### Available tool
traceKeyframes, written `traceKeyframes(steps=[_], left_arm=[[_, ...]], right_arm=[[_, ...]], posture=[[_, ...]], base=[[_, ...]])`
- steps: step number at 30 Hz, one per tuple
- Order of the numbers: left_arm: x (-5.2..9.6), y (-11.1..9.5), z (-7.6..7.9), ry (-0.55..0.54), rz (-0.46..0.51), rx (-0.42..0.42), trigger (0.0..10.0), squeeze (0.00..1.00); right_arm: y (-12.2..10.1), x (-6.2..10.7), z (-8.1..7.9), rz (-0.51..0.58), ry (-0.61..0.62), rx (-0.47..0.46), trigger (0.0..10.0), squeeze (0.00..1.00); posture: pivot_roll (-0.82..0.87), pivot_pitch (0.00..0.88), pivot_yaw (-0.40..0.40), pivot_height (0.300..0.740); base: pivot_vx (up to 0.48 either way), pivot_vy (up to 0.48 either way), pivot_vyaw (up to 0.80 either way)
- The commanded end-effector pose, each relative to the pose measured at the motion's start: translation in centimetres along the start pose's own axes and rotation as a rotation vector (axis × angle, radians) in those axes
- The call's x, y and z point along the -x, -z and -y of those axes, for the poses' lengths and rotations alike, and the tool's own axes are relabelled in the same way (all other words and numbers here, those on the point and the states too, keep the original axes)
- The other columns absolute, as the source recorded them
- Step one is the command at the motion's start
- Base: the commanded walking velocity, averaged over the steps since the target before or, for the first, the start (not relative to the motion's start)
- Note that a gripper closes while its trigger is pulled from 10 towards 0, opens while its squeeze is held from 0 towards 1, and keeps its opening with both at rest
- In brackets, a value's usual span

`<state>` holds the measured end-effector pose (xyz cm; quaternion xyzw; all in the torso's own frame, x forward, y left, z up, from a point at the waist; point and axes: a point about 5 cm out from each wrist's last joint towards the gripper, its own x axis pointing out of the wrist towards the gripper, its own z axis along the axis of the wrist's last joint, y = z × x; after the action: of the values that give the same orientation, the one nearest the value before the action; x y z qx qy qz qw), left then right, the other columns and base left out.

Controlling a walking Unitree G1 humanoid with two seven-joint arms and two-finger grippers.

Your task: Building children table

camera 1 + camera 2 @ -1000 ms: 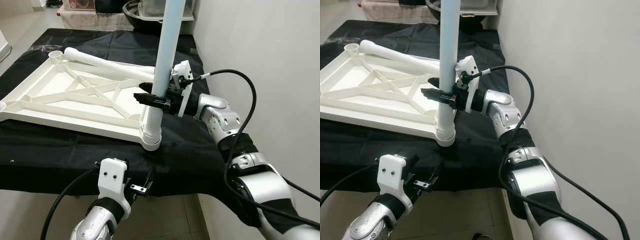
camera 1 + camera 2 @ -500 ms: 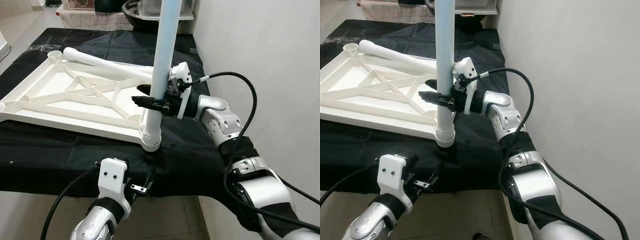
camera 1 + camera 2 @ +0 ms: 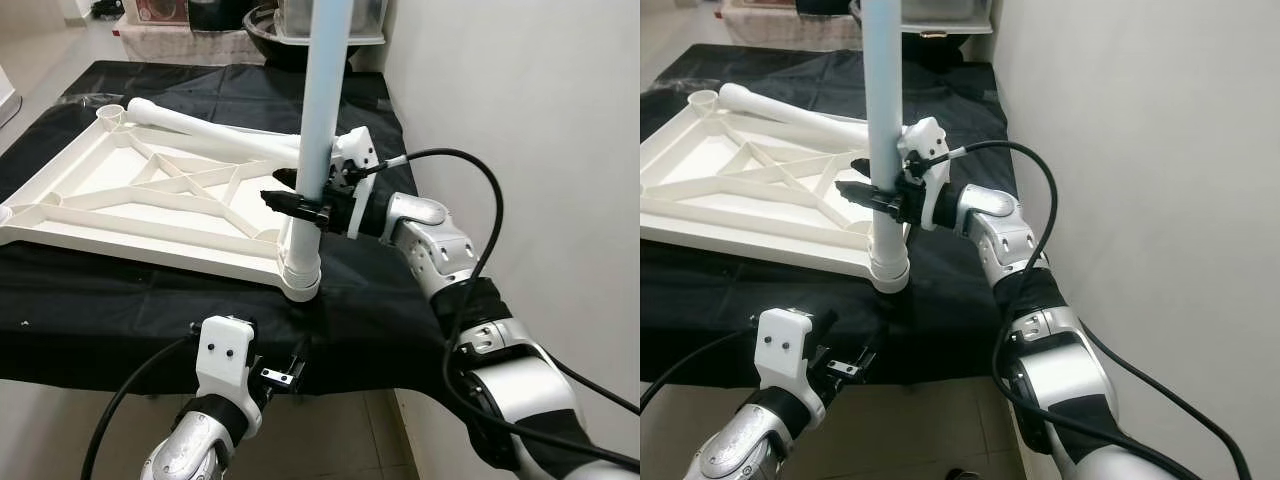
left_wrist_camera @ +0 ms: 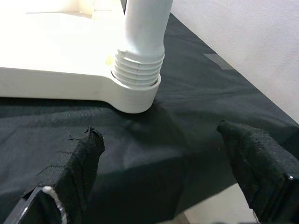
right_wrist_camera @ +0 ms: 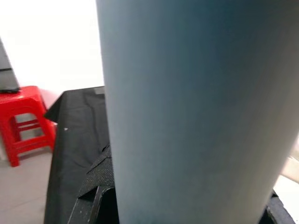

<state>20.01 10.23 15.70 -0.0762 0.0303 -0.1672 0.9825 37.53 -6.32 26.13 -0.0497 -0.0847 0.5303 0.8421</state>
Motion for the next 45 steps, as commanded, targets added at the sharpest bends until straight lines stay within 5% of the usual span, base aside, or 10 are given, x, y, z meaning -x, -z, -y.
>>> traceKeyframes(steps=[1,11,25,35,45], left_arm=[[0.0,0.4,0.0,-0.003,-0.014,0.009,10.0,0.0],[-0.1,0.3,0.0,-0.004,-0.013,0.008,10.0,0.0],[-0.1,0.3,0.0,-0.007,-0.015,0.01,10.0,0.0],[-0.1,0.3,0.0,-0.007,-0.015,0.009,10.0,0.0],[-0.2,0.4,-0.1,-0.009,-0.013,0.006,10.0,0.0]], right_arm=[[2.7,0.7,0.2,-0.101,0.078,-0.039,10.0,0.0],[3.2,1.0,0.8,-0.098,0.222,-0.053,10.0,0.0],[3.0,1.9,3.5,-0.041,0.677,-0.093,10.0,0.0],[2.7,1.5,3.4,-0.033,0.776,-0.065,10.0,0.0],[2.5,1.1,3.1,-0.039,1.03,-0.071,10.0,0.0]], posture=[[0.09,0.201,-0.083,0.74],[0.08,0.201,-0.08,0.74],[0.08,0.206,-0.083,0.74],[0.08,0.203,-0.085,0.74],[0.08,0.195,-0.085,0.74]], base=[[0.0,0.0,0.0],[0.0,0.0,0.0],[0.0,0.0,0.0],[0.0,0.0,0.0],[0.0,0.0,0.0]])
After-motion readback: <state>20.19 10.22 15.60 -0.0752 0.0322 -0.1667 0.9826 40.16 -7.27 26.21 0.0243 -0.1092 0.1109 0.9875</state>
